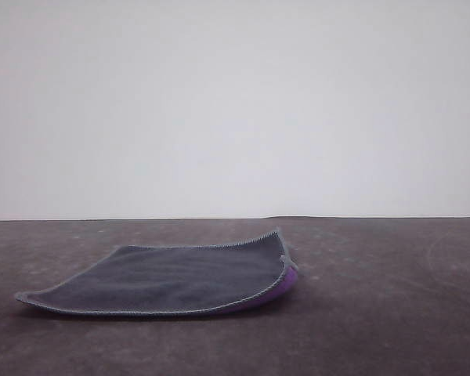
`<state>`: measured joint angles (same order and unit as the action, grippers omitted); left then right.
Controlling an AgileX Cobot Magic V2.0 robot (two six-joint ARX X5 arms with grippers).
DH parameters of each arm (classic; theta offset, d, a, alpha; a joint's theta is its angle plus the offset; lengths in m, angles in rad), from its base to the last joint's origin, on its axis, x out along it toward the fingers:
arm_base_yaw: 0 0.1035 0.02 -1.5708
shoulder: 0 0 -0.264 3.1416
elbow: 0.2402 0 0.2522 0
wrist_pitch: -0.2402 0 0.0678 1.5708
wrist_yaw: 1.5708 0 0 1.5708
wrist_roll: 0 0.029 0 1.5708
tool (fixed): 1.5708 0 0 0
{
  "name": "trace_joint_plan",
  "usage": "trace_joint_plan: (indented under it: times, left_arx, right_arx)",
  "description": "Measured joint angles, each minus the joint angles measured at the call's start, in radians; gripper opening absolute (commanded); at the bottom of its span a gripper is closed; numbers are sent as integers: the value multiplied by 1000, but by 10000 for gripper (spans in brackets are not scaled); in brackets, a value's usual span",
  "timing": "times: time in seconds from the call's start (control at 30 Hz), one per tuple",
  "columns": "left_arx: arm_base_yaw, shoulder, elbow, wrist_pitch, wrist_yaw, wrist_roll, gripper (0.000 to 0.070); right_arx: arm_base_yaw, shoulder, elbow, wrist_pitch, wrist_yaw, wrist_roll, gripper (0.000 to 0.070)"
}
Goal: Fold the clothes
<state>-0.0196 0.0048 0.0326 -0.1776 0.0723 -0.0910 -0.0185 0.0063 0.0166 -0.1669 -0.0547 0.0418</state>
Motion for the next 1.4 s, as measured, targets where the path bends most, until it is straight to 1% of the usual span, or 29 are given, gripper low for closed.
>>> trace_joint_plan:
  times: [0.93,1.03,1.17,1.23,1.3,1.4]
  left_arx:
    - [0,0,0,0,0,-3,6]
    - [0,0,0,0,0,-11,5]
    - [0,1,21,-9,-27,-70,5]
    - [0,7,68,-10,-49,-103,6]
    - [0,23,140,-2,-51,-128,6]
    - [0,77,251,10,-51,-143,6]
  right_arx:
    - [0,0,0,0,-1,2,7]
    - [0,0,0,0,-1,16,7]
    - [0,0,15,-13,0,61,6]
    - [0,1,50,-16,0,91,6]
    - [0,9,113,-15,0,121,6]
    - [0,49,207,-14,-1,152,6]
